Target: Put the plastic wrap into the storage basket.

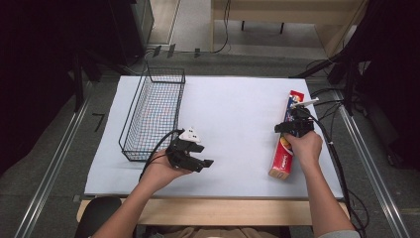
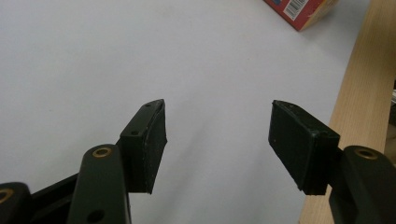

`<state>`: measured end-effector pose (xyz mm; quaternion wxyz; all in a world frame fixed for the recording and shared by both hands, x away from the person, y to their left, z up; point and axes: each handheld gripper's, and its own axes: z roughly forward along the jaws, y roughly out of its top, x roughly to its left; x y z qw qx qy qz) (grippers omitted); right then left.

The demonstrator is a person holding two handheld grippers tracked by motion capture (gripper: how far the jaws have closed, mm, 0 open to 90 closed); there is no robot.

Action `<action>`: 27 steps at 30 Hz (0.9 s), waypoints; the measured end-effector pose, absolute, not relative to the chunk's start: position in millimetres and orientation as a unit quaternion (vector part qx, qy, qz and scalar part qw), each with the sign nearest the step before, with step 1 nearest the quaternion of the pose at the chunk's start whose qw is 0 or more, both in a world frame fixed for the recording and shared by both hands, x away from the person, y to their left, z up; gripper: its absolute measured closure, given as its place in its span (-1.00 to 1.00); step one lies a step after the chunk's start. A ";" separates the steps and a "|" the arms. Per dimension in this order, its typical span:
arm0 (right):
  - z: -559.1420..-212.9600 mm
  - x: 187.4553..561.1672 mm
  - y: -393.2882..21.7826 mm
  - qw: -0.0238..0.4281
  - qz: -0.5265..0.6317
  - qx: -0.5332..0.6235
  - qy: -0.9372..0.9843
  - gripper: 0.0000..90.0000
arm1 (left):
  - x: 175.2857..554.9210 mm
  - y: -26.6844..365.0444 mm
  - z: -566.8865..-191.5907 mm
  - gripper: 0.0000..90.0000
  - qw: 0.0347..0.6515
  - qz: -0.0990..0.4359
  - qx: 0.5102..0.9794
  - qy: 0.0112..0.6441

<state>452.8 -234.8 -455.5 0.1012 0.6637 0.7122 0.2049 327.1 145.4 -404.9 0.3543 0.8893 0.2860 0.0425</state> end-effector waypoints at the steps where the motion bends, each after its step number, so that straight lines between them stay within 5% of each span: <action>1: -454.7 452.5 -234.6 0.102 0.204 0.662 0.714 -0.61 | 327.2 145.5 -405.0 -0.17 0.355 0.042 0.889 0.286; 8: -446.0 451.6 -235.8 0.082 0.207 0.651 0.725 -0.35 | 327.6 146.2 -404.7 -0.17 0.359 0.042 0.886 0.291; 27: -443.8 449.8 -226.4 0.092 0.189 0.637 0.741 -0.16 | 327.6 146.9 -404.3 -0.17 0.359 0.043 0.885 0.293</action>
